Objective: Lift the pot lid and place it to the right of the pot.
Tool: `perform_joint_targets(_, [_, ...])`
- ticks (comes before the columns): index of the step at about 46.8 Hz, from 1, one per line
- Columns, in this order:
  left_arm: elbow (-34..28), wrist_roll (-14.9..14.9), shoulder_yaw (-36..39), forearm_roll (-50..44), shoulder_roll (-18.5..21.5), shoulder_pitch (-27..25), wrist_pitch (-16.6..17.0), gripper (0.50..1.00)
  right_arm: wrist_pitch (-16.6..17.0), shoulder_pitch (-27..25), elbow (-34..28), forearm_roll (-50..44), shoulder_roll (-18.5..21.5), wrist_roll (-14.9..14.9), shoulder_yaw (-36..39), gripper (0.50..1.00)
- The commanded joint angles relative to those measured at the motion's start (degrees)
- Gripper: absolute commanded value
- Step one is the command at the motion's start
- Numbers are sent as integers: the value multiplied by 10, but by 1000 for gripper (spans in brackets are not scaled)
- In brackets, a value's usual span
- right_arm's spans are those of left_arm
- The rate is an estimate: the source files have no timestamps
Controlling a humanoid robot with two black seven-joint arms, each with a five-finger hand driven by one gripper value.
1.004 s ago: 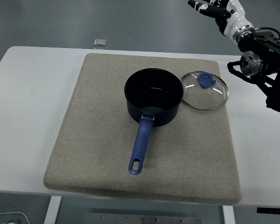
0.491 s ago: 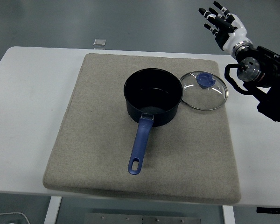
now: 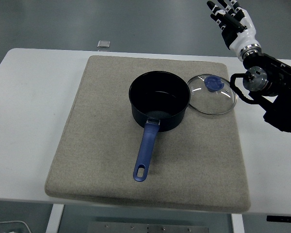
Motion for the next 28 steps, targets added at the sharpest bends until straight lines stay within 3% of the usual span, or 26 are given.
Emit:
perform_joint_targets(1, [1, 0, 0, 0, 0, 0, 0, 1000, 0, 0, -1, -1, 0, 1, -1, 905])
perform_joint_targets(28, [1, 0, 0, 0, 0, 0, 0, 1000, -13, -8, -2, -20, -4, 6, -1, 905])
